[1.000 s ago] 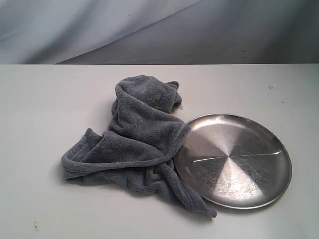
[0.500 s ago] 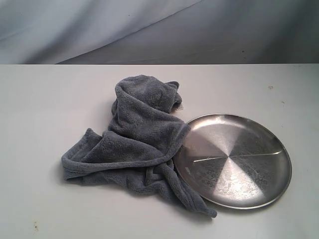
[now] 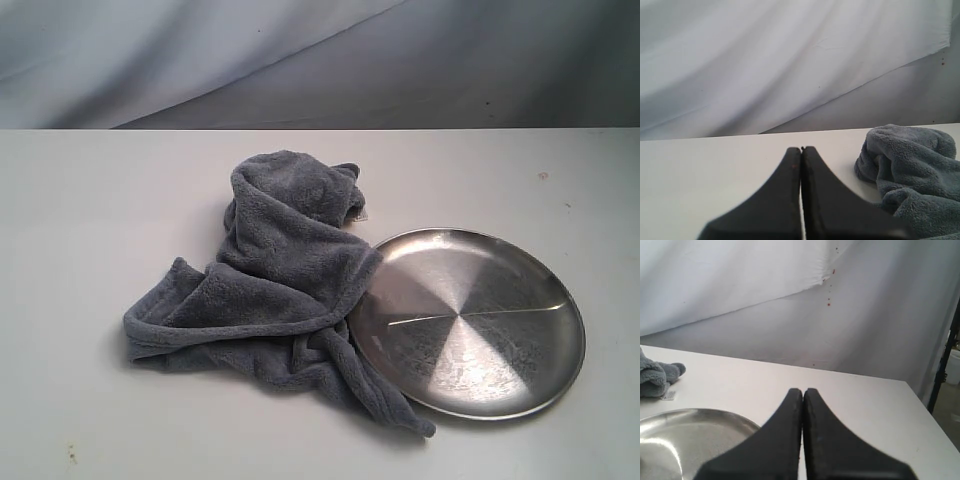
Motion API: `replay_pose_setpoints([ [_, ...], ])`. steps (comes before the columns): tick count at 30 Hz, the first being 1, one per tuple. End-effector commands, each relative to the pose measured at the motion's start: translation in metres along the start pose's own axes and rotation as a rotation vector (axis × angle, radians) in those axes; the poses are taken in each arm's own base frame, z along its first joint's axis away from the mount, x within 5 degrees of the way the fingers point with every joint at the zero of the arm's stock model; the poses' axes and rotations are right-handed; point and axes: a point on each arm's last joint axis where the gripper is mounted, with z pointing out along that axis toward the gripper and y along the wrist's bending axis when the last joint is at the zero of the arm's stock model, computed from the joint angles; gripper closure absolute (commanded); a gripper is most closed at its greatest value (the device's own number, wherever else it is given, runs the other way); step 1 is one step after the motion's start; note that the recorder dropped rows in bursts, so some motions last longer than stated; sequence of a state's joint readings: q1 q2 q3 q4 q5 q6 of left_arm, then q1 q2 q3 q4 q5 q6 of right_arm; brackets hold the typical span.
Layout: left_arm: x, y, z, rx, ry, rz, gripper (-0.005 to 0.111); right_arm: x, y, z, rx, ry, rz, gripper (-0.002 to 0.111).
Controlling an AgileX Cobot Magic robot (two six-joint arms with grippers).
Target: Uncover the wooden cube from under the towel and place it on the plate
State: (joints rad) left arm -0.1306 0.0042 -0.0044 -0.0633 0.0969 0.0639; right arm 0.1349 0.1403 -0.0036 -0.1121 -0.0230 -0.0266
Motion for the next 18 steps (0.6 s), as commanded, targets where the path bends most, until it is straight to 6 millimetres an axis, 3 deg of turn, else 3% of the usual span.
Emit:
replay_pose_setpoints([
  [1, 0.0, 0.0, 0.0, -0.003, -0.011, -0.005, 0.107, -0.002, 0.0, 0.0, 0.006, -0.028, 0.007, 0.108],
  [6, 0.0, 0.0, 0.0, -0.003, -0.011, -0.005, 0.107, -0.006, 0.0, -0.001, 0.007, -0.073, 0.006, 0.108],
  [14, 0.0, 0.0, 0.0, -0.003, -0.011, -0.005, 0.107, -0.028, -0.001, -0.005, 0.006, -0.324, 0.033, 0.108],
  [18, 0.0, 0.0, 0.0, -0.003, -0.011, -0.005, 0.107, -0.051, -0.004, -0.009, 0.014, -0.399, 0.033, 0.108],
])
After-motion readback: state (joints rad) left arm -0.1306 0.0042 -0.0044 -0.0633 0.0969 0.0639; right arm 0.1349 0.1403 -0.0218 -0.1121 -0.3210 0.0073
